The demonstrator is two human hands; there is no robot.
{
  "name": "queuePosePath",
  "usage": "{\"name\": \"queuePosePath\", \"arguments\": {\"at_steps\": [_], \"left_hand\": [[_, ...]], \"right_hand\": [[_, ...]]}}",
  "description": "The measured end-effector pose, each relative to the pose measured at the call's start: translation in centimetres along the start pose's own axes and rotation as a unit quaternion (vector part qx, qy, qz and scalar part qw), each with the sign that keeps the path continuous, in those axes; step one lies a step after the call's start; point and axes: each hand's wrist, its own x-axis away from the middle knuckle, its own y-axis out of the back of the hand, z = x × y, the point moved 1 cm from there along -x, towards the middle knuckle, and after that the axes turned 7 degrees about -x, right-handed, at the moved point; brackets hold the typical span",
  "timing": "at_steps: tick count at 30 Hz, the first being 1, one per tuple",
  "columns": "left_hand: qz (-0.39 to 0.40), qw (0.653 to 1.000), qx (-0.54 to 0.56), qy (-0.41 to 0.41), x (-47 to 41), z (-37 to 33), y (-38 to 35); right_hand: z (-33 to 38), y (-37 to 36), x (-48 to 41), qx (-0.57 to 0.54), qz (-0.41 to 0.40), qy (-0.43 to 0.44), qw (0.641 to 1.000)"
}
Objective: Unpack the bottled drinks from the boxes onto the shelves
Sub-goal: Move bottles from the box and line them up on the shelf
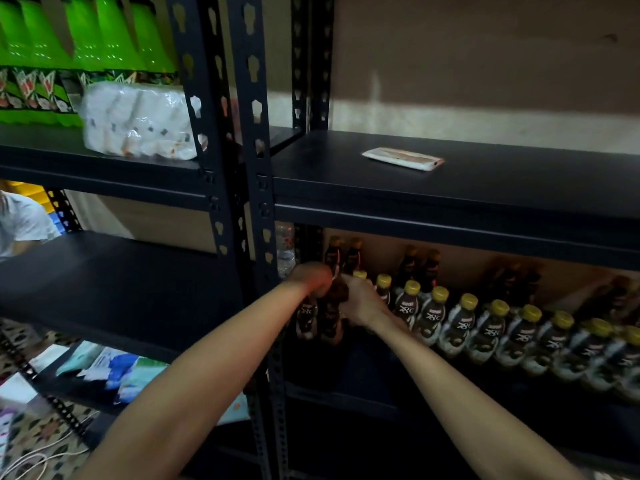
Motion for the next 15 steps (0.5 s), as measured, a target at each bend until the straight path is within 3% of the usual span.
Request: {"name": "queuePosePath", "arguments": {"at_steps": [7,12,15], "left_hand": [[0.071,0.991,-0.101,-0.053,-0.5,0.3,-1.3],[0.071,0.987,-0.124,-0.077,0.0,0.1,-1.5],[0.032,0.989,-0.119,-0.085,0.2,0.0,-1.8]], "right_hand": [[-1.8,-0.7,5.2,-0.112,-0.006,0.032,0.993],[-2.0,-1.5,6.0,-0.121,-0.003,0.036,0.992],[-2.1,-1.7,6.0,-0.120,-0.014,0.041,0.992]]}}
